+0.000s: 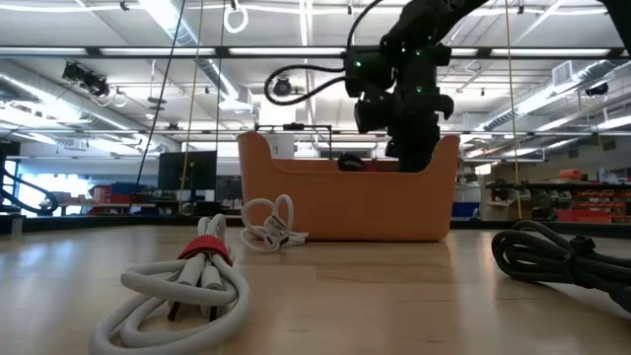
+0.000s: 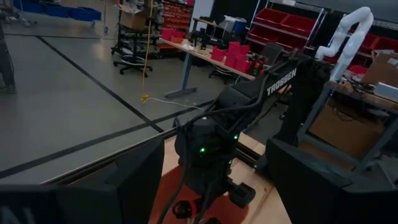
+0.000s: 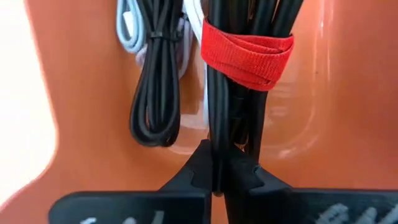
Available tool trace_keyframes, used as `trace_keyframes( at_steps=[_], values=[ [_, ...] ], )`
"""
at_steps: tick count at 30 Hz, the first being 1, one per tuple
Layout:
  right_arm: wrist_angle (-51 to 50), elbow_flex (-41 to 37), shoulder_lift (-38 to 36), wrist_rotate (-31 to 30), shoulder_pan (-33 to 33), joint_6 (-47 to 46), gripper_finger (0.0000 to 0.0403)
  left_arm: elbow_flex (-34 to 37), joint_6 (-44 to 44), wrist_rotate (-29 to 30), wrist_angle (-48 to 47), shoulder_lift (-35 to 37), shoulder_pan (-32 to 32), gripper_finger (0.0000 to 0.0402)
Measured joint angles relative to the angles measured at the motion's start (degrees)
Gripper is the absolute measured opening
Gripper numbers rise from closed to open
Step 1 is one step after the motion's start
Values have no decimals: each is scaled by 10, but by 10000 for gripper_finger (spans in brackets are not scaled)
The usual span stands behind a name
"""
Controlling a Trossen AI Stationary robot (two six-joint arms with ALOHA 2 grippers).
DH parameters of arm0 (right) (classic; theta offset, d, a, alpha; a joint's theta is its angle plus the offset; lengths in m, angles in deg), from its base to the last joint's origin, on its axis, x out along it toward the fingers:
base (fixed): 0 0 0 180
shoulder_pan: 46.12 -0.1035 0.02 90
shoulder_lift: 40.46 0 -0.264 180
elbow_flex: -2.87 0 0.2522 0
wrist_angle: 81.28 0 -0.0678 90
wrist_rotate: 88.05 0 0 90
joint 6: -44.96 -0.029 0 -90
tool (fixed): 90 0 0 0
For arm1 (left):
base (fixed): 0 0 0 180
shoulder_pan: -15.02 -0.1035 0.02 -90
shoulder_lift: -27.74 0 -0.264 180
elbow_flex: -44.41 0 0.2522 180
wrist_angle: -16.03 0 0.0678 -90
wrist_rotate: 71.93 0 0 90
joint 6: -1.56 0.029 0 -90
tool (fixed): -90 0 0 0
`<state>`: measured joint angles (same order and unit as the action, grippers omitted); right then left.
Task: Pick and place USB-C Cables
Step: Put the black USB cable into the orange bin
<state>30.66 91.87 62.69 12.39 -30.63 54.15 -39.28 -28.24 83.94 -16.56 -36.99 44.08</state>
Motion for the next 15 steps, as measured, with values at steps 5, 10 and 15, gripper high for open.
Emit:
trace_keyframes(
  at_steps=[5, 10, 15],
  values=[
    [18, -27, -2, -10, 5, 1, 16, 0, 0, 2, 1, 0, 0, 288],
    [31, -33, -2, -19, 9, 2, 16, 0, -1, 2, 1, 0, 0, 288],
    [33, -33, -2, -6, 6, 5, 32, 0, -7, 1, 1, 0, 0, 288]
  ],
)
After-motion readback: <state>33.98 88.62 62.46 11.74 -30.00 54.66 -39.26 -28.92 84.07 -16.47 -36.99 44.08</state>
